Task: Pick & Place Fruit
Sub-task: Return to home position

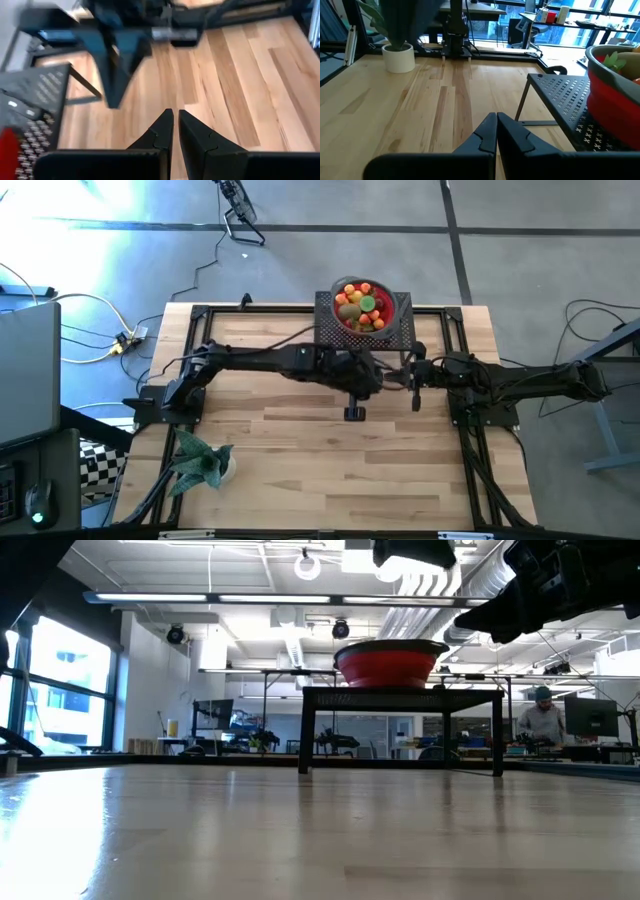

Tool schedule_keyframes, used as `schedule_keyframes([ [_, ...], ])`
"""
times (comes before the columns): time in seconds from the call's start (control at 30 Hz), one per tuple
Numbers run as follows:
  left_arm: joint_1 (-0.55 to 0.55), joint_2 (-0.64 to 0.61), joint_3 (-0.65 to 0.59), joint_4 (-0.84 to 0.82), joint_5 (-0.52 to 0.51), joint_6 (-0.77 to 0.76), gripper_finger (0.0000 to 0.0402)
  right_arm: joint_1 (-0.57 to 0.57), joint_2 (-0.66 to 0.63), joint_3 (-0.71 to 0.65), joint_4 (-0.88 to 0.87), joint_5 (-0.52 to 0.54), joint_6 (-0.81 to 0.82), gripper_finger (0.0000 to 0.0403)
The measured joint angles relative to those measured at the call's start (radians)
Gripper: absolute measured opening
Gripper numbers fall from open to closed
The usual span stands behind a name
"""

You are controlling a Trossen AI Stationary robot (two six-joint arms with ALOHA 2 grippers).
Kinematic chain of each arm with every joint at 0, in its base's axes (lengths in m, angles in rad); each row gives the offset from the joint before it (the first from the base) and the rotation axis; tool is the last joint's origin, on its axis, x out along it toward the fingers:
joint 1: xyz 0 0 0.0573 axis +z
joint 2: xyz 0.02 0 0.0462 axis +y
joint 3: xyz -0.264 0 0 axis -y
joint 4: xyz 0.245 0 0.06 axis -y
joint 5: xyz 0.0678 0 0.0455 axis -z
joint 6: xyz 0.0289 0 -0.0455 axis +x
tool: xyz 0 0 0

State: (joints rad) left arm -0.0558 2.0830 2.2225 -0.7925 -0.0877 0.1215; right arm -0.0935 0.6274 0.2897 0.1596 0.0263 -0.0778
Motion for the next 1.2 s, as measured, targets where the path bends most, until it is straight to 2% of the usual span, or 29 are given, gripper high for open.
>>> schedule_keyframes([
  [0.2, -0.019, 0.001, -0.155, 0.105, 0.013, -0.006, 0.0024, 0.000, 0.000, 0.000, -0.031, 0.000, 0.003, 0.0005],
  [0.43, -0.080, -0.002, -0.256, 0.147, 0.028, 0.062, 0.0024, 0.000, 0.000, 0.000, -0.054, 0.000, 0.003, 0.0005],
  [0.53, -0.083, -0.041, -0.298, 0.150, 0.015, 0.079, 0.0024, 0.000, 0.000, 0.000, -0.051, 0.000, 0.003, 0.0005],
  [0.63, -0.081, -0.106, -0.379, 0.175, 0.010, 0.083, 0.0024, 0.000, 0.000, 0.000, -0.051, 0.000, 0.003, 0.0005],
  [0.8, -0.082, -0.238, -0.622, 0.376, 0.007, 0.083, 0.0024, 0.000, 0.000, 0.000, -0.052, 0.000, 0.030, 0.0005],
  [1.0, -0.082, -0.456, -0.925, 0.534, 0.007, 0.036, 0.0024, 0.000, 0.000, 0.000, -0.052, 0.000, 0.030, 0.0005],
  [1.2, -0.082, -0.690, -1.157, 0.645, 0.004, 0.029, 0.0024, 0.000, 0.000, 0.001, -0.053, 0.000, 0.030, 0.0005],
])
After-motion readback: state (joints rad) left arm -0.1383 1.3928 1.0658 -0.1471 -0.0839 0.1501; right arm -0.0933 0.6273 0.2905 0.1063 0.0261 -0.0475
